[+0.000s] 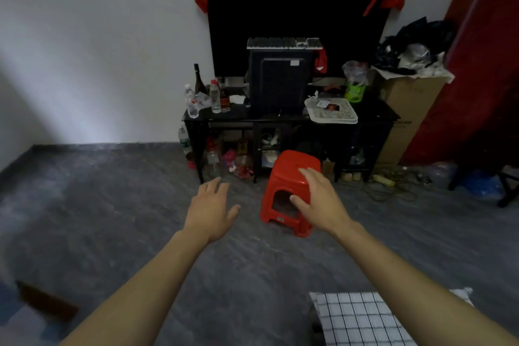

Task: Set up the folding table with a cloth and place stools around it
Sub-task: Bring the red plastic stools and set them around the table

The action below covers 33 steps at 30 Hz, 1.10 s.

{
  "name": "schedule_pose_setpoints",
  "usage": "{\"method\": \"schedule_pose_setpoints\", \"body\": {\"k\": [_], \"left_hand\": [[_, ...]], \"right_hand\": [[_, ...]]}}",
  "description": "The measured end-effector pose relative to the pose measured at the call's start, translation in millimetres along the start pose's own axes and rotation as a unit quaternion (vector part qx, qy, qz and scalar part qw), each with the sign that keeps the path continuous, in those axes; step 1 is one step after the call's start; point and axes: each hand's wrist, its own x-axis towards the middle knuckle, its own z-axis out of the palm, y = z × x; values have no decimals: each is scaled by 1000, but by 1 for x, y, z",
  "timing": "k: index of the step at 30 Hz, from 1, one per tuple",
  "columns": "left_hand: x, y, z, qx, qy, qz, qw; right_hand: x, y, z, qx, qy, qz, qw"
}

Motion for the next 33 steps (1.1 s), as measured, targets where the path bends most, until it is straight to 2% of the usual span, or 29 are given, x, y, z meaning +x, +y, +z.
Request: {"method": "schedule_pose_setpoints", "body": {"k": [10, 15, 18, 23, 33], "left_hand": [[195, -54, 15, -40, -25, 89, 995], [293, -80, 11, -60, -23, 114, 991], [328, -87, 23, -91, -53, 117, 988], [383, -86, 64, -84, -124, 134, 980], [562, -37, 145, -48, -163, 141, 975]], "right_hand": [[141, -6, 29, -41, 27, 79, 996], [208, -18, 38, -56, 49, 122, 990], [228, -10, 52, -49, 55, 148, 986], [260, 28, 80, -35, 34, 208, 977], [424, 158, 115, 56, 48, 260, 963]]}}
